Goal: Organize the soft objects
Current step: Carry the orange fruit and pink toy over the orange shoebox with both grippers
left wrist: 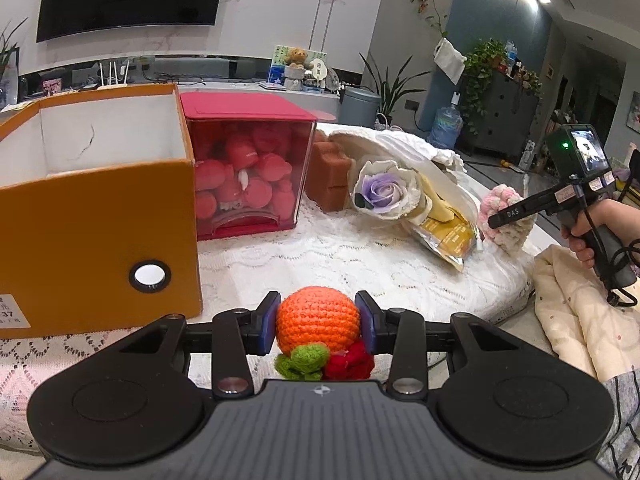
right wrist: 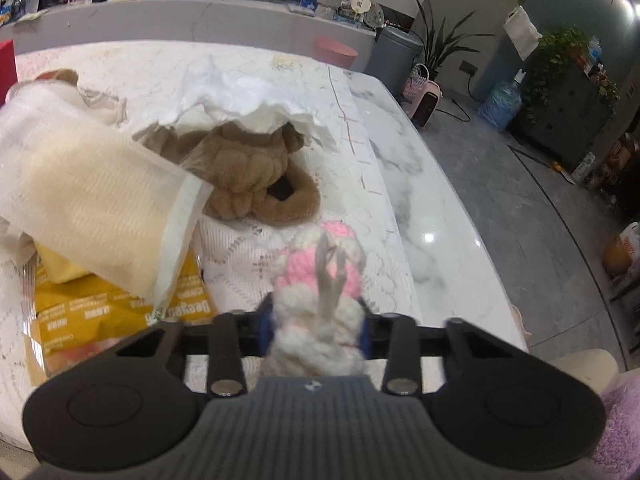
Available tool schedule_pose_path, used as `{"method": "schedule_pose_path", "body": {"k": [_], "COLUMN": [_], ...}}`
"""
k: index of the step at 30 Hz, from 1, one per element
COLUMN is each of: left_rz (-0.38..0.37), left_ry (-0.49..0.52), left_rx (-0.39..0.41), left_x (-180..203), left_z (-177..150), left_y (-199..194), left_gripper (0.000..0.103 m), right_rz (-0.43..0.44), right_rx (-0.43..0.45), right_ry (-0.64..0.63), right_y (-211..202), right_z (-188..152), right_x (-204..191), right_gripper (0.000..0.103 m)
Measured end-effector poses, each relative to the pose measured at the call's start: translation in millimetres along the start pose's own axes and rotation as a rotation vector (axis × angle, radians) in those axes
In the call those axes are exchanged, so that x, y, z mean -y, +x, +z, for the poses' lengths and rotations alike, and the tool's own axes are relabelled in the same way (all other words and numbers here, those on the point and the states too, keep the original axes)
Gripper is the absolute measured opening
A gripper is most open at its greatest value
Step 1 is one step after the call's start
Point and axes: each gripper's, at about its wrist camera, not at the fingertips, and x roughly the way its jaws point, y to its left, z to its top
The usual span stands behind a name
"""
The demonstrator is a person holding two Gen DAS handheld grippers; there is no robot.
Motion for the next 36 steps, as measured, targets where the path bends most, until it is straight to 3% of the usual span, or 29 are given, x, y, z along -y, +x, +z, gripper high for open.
{"method": "schedule_pose_path", "body": {"k": [13,18,23,30,36], "left_rz": [-0.022,-0.029,-0.004,0.052,0.117], "left_ry": [-0.022,-0.054,-0.090,-0.109,-0.161], "left_rx": [0.082,0.139,0.191,0.260,0.233], "left_x": [3,-1,-13,-42,-80], "left_z": [22,42,66,94,106], "left_y": [-23,-39,-58,-94,-112], "left_gripper": [0.046,0.046,0.046,0.046,0.046], "right_rz": [-0.048,-0.030,-0.011,0.152,0.368], "right_rx": [0.115,0.220,0.383,0.566,0.606], "right_ry": [0.078,0.114,0.031,-0.022,-0.038], "right_y": [-59,-96,-156,-233,-267], "right_z": [9,18,33,52,74], "right_x": [7,5,-25,-97,-170], "right_gripper": [0.031,0.030,0.030,0.030,0.030]}}
